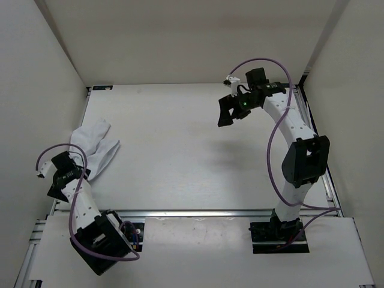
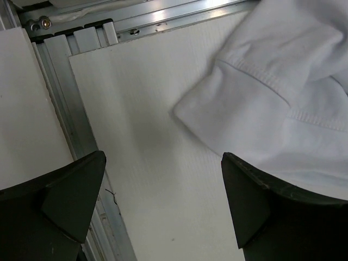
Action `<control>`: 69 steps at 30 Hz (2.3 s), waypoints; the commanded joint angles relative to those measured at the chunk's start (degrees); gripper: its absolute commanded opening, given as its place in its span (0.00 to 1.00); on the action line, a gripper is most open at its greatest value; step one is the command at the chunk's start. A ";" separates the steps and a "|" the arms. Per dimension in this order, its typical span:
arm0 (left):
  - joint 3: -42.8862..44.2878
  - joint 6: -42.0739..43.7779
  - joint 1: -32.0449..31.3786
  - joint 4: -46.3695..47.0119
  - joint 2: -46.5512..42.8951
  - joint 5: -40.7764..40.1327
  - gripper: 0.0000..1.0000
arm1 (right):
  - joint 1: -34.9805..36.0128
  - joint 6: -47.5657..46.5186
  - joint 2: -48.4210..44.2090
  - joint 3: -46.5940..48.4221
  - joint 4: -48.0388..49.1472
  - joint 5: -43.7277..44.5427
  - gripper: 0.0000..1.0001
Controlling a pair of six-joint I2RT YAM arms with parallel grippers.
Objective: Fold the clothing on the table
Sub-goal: Move the skirt to the center of the board
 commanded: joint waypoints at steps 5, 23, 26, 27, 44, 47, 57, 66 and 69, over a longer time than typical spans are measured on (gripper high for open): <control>-1.94 -9.35 6.82 5.66 5.07 1.37 0.95 | 1.10 -3.80 -1.36 4.85 -6.27 5.16 0.99; 11.95 -15.33 1.46 1.88 34.43 5.76 0.87 | -1.96 -2.22 0.13 5.46 -3.55 8.85 0.99; 9.93 -15.69 2.16 3.10 34.97 9.10 0.40 | -3.11 -1.70 1.19 7.13 -3.55 8.85 0.99; 9.84 -15.95 2.25 3.10 34.18 9.98 0.21 | -3.37 -1.96 1.54 7.22 -3.55 9.03 0.99; 29.35 -14.91 -44.38 -5.07 35.31 22.45 0.00 | 0.57 -0.90 12.52 21.99 -7.51 -14.18 0.99; 31.53 -12.80 -52.82 -5.42 39.78 28.42 0.00 | 0.32 0.76 11.74 18.75 -5.06 -15.31 0.99; 36.50 -7.07 -65.00 -17.11 44.14 30.64 0.11 | -1.01 -3.71 11.38 10.21 -9.61 -16.37 1.00; 13.28 -17.97 -47.95 -17.46 12.22 33.18 0.53 | 2.24 -4.33 19.81 15.47 -8.74 -15.14 0.99; 8.79 -21.12 -50.73 -18.34 9.22 29.78 0.54 | 4.44 -3.98 24.55 17.41 -8.56 -16.53 0.99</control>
